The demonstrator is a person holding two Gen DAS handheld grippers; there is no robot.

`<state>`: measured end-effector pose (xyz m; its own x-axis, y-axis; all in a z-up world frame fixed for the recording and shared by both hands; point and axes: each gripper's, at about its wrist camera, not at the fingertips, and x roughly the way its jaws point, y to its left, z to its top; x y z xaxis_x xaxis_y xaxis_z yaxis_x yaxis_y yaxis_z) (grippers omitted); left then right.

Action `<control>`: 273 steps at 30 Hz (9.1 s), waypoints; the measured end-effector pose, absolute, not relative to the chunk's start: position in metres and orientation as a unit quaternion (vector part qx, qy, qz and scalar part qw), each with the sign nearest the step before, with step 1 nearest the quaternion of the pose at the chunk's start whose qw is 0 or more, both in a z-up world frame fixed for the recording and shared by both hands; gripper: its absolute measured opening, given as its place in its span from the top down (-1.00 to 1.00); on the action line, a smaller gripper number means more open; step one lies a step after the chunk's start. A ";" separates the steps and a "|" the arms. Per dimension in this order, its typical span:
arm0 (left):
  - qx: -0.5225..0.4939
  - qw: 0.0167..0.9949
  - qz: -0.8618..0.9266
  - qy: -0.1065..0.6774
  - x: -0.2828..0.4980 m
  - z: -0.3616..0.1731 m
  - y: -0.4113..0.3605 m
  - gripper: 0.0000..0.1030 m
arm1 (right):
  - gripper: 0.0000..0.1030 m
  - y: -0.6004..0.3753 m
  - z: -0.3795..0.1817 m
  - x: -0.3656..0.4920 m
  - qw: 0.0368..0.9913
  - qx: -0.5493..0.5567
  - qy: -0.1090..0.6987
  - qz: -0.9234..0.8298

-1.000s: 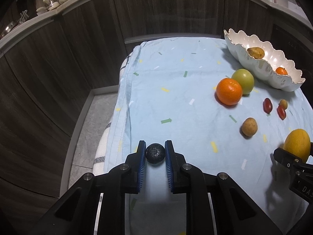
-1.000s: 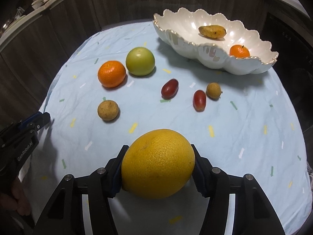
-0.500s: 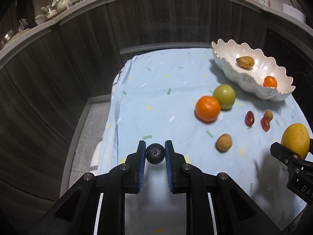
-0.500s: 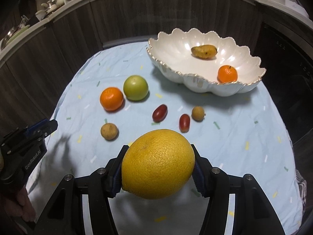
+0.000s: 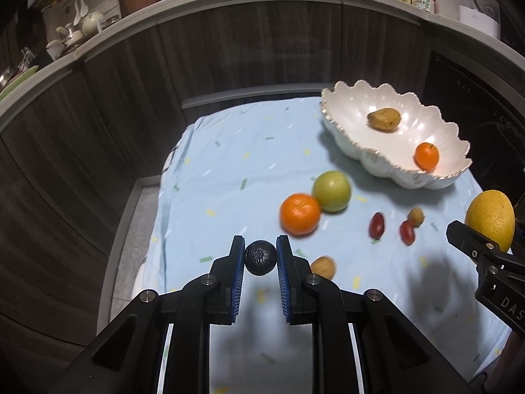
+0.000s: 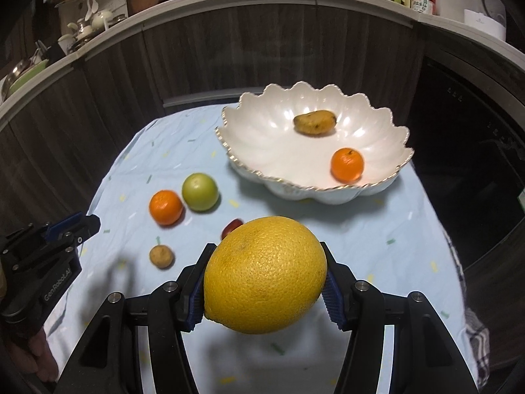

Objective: Organize fruits
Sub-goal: 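Carry the blueberry and yellow citrus over the white bowl with both tools, then open both tools to drop the blueberry and yellow citrus into the bowl, then move the left tool to the small brown fruit while the right tool reaches the red cherry tomato, then grasp the small brown fruit with the left tool while the right tool grasps the red cherry tomato, then lift and carry the brown fruit and red tomato over the white bowl with both tools, then open both tools to drop the brown fruit and red tomato into the bowl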

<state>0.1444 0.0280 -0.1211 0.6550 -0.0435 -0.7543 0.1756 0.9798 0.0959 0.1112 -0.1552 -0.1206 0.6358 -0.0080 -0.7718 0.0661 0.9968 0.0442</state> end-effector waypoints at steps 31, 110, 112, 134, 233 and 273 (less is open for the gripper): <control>0.081 0.916 -0.111 0.378 0.243 -0.080 -0.095 0.61 | -0.15 -0.268 -0.082 0.203 0.923 0.014 0.380 -0.066; 0.078 0.919 -0.064 0.380 0.216 -0.076 -0.052 -0.53 | -0.65 -0.241 -0.077 0.186 0.912 0.028 0.404 -0.066; 0.076 0.919 -0.060 0.382 0.213 -0.078 -0.047 -0.53 | -0.65 -0.235 -0.078 0.184 0.912 0.030 0.405 -0.063; 0.072 0.921 -0.030 0.383 0.180 -0.099 -0.009 -0.54 | -0.65 -0.195 -0.090 0.159 0.913 0.004 0.405 -0.036; 0.085 0.915 -0.106 0.381 0.156 -0.121 -0.057 0.48 | 0.61 -0.196 -0.118 0.131 0.920 0.004 0.391 0.025; 0.091 0.918 -0.134 0.362 0.280 -0.104 -0.139 0.48 | 0.61 -0.294 -0.103 0.233 0.922 0.010 0.384 -0.045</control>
<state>0.2805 -0.1393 -0.1036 0.7016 -0.1790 -0.6897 0.3112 0.9477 0.0706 0.2332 -0.2944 -0.1027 0.7014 -0.0756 -0.7087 0.0915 0.9957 -0.0157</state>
